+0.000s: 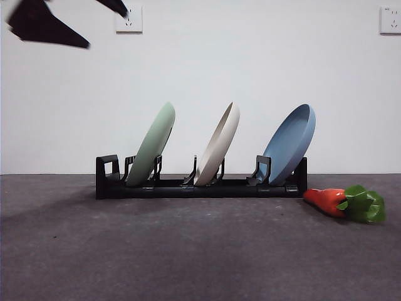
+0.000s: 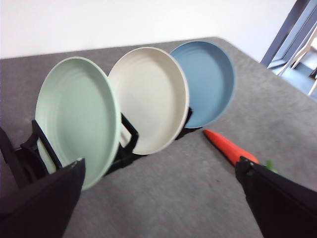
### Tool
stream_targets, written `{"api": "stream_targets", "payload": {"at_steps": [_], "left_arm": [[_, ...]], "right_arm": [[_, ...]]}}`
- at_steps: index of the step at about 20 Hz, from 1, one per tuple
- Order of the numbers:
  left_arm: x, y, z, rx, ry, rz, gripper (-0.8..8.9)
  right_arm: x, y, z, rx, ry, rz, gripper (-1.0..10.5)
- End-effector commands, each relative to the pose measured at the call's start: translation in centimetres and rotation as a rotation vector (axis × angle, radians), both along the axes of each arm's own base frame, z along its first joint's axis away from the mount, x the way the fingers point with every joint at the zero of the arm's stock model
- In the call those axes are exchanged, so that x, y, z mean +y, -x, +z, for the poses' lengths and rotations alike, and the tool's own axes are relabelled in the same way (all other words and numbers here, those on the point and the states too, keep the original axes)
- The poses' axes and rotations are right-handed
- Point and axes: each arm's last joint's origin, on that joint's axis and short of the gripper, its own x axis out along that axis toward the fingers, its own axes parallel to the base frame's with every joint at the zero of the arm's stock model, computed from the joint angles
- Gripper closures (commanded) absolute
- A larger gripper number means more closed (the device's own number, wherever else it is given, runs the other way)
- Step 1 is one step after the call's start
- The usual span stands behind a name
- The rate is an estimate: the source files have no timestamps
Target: Take the green plate from the plate rack,put the plate on the table,take the carrot from the table,put the carrot in the plate
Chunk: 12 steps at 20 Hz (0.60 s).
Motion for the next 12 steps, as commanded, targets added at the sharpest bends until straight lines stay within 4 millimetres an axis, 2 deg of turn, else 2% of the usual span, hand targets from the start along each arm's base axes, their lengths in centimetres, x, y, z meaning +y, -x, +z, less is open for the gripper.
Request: {"api": "stream_targets", "payload": {"at_steps": [1,4,7,12], "left_arm": [[-1.4,-2.8,-0.4,0.023,-0.019,-0.006,2.43],[-3.3,-7.0,-0.7,0.034,-0.04,0.006,2.47],[-4.9,-10.2,-1.4,0.017,-0.048,0.017,2.47],[-6.6,-13.7,-4.5,0.007,-0.102,0.101,2.47]], "right_arm": [[0.0,-0.3,-0.1,0.011,-0.001,0.0,3.2],[0.1,-0.9,-0.3,0.038,0.002,0.0,3.2],[0.2,-1.4,-0.6,0.057,0.004,0.0,3.2],[0.2,-1.6,-0.7,0.066,0.007,-0.002,3.2]]}}
